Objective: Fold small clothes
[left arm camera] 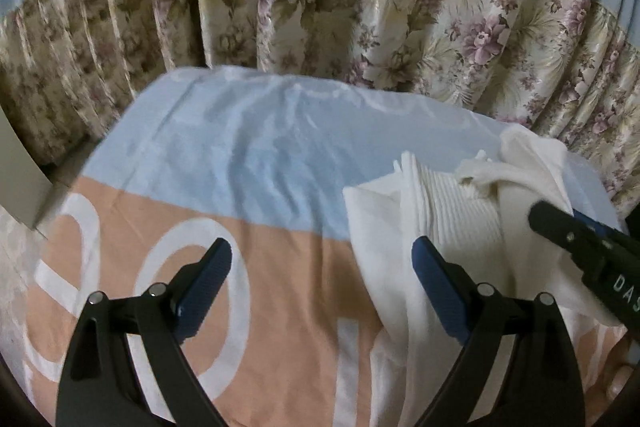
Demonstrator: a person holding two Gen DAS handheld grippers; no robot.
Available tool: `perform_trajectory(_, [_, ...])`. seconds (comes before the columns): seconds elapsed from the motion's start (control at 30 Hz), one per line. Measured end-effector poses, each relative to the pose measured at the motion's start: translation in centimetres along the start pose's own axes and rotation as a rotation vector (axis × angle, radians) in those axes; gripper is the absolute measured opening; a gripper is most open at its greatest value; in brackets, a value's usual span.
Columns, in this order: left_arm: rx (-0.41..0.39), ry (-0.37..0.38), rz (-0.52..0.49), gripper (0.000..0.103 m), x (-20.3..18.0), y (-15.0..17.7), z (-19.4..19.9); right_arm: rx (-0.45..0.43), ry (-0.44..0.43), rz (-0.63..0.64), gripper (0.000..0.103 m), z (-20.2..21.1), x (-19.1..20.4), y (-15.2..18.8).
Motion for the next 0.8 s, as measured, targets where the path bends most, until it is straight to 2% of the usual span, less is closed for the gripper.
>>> perform_trajectory(0.13, [0.025, 0.030, -0.027, 0.092, -1.7, 0.7, -0.9, -0.007, -0.013, -0.004, 0.021, 0.5, -0.1, -0.4])
perform_trajectory(0.33, [0.053, 0.029, -0.053, 0.092, -3.3, 1.0, -2.9, -0.005, -0.027, -0.001, 0.021, 0.9, 0.1, -1.0])
perform_trajectory(0.6, [0.043, -0.049, -0.095, 0.092, -3.4, -2.3, -7.1, -0.010, -0.042, 0.031, 0.022, 1.1, 2.3, -0.9])
perform_trajectory(0.73, [0.042, -0.013, -0.035, 0.092, -3.2, -4.4, -8.5, 0.001, -0.062, 0.041, 0.022, 0.7, 3.0, -0.3])
perform_trajectory(0.8, [0.035, -0.023, -0.059, 0.092, -3.3, -4.9, -8.9, -0.001, -0.058, 0.033, 0.022, 0.4, 3.1, -0.1])
Point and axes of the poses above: each gripper's, at about its wrist camera, not at the fingertips, and z roughly against the way its jaws point, x to its left, y to its underside, the point moved 10 cm from there along -z, roughly the way its jaws point, and after that the axes turned 14 degrees about z, right-handed, at the moved point
